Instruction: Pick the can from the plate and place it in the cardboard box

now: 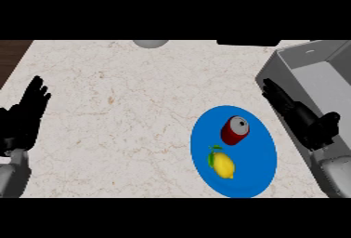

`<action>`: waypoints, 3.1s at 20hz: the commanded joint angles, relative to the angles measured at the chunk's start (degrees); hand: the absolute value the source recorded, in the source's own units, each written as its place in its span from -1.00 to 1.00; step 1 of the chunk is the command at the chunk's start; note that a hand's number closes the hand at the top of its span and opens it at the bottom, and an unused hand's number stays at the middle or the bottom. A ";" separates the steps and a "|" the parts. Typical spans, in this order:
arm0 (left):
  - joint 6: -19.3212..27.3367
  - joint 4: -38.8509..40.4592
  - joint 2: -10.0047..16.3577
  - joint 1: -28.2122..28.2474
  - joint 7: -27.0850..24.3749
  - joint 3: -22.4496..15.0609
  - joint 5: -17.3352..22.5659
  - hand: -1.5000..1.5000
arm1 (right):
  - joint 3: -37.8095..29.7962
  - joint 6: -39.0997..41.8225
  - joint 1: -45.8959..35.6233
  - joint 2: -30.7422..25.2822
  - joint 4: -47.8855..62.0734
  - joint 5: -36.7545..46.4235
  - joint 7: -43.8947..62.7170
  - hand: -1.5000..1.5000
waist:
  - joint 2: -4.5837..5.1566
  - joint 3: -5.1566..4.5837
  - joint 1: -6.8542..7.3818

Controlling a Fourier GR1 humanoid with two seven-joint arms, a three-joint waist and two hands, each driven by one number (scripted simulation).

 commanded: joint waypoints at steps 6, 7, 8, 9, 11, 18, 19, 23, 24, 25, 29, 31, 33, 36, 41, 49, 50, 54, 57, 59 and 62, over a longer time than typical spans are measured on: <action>-8.29 -8.01 -1.21 4.07 -0.99 1.13 6.78 0.00 | -8.78 10.03 -10.24 -2.29 -1.83 -12.30 4.79 -1.00 | 0.12 2.29 0.51; -6.91 -4.95 -3.24 4.69 -0.56 -1.02 5.79 0.00 | -9.22 -3.37 -9.65 -12.15 -1.29 9.59 -2.61 -1.00 | -0.65 1.91 -0.56; -7.40 -6.98 -4.08 4.15 0.23 -1.64 6.78 0.00 | -14.19 -9.07 -7.99 -2.82 0.17 2.28 -6.87 -1.00 | -0.07 2.42 -0.60; -6.85 -8.14 -3.86 5.46 0.42 -0.70 7.26 0.00 | -15.27 -8.67 -4.17 -0.84 -1.65 0.64 -12.23 -1.00 | -0.24 2.51 -1.01; -8.69 -11.04 -2.15 7.97 0.55 -0.15 7.73 0.00 | -13.25 -7.04 -2.47 2.16 -2.64 2.70 -20.45 -1.00 | 0.10 2.43 0.14; -10.01 -12.46 -1.84 11.02 0.60 1.45 8.16 0.00 | -8.49 1.49 3.08 -8.42 -16.33 9.59 -17.19 -1.00 | -0.08 2.21 -0.93; -9.45 -11.58 -3.08 11.07 -0.74 0.04 6.79 0.00 | -7.54 2.23 1.44 -11.91 -14.47 13.01 -15.01 -1.00 | 0.03 2.14 -0.72; -8.41 -12.60 -4.96 10.98 -0.21 -1.41 6.58 0.00 | -3.68 4.08 -1.13 -20.68 -17.85 22.44 -4.56 -1.00 | -0.11 1.99 -0.68; -9.48 -11.06 -3.43 9.65 -0.07 0.15 7.18 0.00 | -2.44 5.28 -1.93 -21.52 -18.18 23.64 -2.02 -1.00 | 0.15 2.02 -0.58; -9.97 -12.74 -2.55 11.11 1.51 0.78 8.32 0.00 | -0.69 5.67 -2.24 -22.03 -19.47 25.60 0.97 -1.00 | 0.01 2.06 0.16; -10.00 -11.45 -3.03 8.66 1.34 1.07 8.15 0.00 | 5.27 11.78 -8.23 -21.91 -23.60 27.54 15.88 -1.00 | 0.27 2.06 0.61; -9.48 -13.04 -3.24 8.82 1.24 0.30 6.84 0.00 | 9.04 14.10 -10.55 -18.99 -25.70 27.88 22.93 -1.00 | 0.26 2.13 0.78; -9.45 -11.72 -4.43 8.86 1.05 0.24 6.78 0.00 | 8.91 18.27 -12.79 -18.61 -25.51 26.17 26.94 -1.00 | 0.34 2.19 0.33; -11.00 -10.25 -4.70 7.88 0.41 0.35 6.34 0.00 | 9.54 21.54 -14.25 -14.69 -27.65 23.99 35.50 -1.00 | 0.33 2.23 -0.16; -12.00 -11.30 -4.36 8.90 1.54 2.94 6.83 0.00 | 9.13 26.01 -15.93 -8.70 -23.47 23.04 41.04 -1.00 | 0.35 2.27 -0.14; -13.38 -7.44 -7.46 7.73 -0.86 3.39 3.55 0.00 | 7.75 30.78 -12.06 -4.83 -20.75 31.44 37.56 -1.00 | 0.40 2.29 -0.39; -12.73 -12.24 -6.59 7.80 4.23 3.58 4.41 0.00 | 4.96 32.59 -15.49 -3.80 -16.30 30.82 36.69 -1.00 | 0.40 2.30 -0.13; -11.36 -13.55 -8.79 8.69 3.30 3.33 1.42 0.00 | 4.72 33.54 -9.71 -2.04 -22.73 33.69 36.63 -1.00 | 0.33 2.31 -0.43; -13.29 -12.89 -8.70 9.84 2.68 4.93 1.80 0.00 | 4.74 32.18 -11.27 1.79 -19.75 37.38 34.43 -1.00 | 0.36 2.30 -0.23; -12.89 -15.13 -7.81 8.20 6.13 5.98 3.02 0.00 | 6.08 28.68 -13.12 3.19 -12.55 42.72 27.56 -1.00 | 0.46 2.32 0.09; -14.21 -16.33 -8.88 10.84 5.99 5.74 2.09 0.00 | 5.70 33.26 -14.35 6.34 -16.15 42.35 33.84 -1.00 | 0.37 2.30 0.01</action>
